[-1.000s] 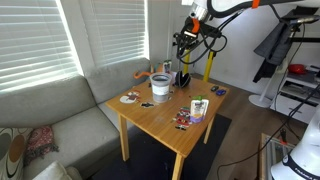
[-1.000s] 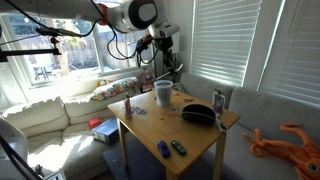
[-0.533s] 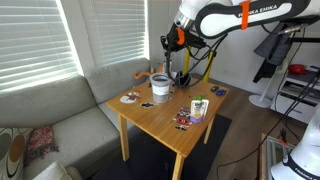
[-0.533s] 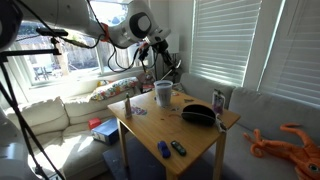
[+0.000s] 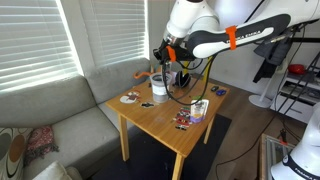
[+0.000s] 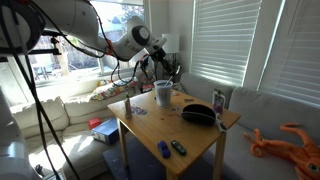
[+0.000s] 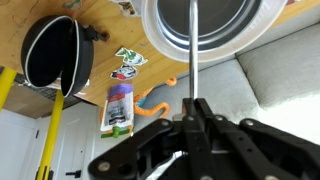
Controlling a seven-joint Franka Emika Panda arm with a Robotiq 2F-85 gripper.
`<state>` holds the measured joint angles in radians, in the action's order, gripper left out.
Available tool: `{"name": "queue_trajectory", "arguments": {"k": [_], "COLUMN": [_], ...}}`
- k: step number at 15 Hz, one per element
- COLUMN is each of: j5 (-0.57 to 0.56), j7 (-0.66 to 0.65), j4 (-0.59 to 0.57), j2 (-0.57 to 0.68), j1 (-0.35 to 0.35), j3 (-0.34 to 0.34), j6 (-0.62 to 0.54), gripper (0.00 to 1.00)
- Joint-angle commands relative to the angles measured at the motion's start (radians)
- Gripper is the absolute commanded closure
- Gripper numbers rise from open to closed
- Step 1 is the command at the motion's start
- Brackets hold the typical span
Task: Remove the spoon from the transparent cup and put the silver cup inside the transparent cup, then put the spoon in the silver cup
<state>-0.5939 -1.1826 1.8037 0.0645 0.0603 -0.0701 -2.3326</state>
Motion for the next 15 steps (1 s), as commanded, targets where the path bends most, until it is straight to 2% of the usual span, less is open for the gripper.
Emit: {"name": "queue_trajectory", "arguments": {"k": [1,8,15], "j5": [-0.084,-0.185,-0.232], "j7": [-0.063,-0.124,-0.168], "j4": [0.014,0.074,0.111], "j2": [0.001,-0.013,-0.012], "j1": [0.033,0.072,0.088], "j3": [0.006,-0.004,-0.020], "j6": [-0.001,0.082,0.075], "gripper": [0.98,0.98,0.98]}}
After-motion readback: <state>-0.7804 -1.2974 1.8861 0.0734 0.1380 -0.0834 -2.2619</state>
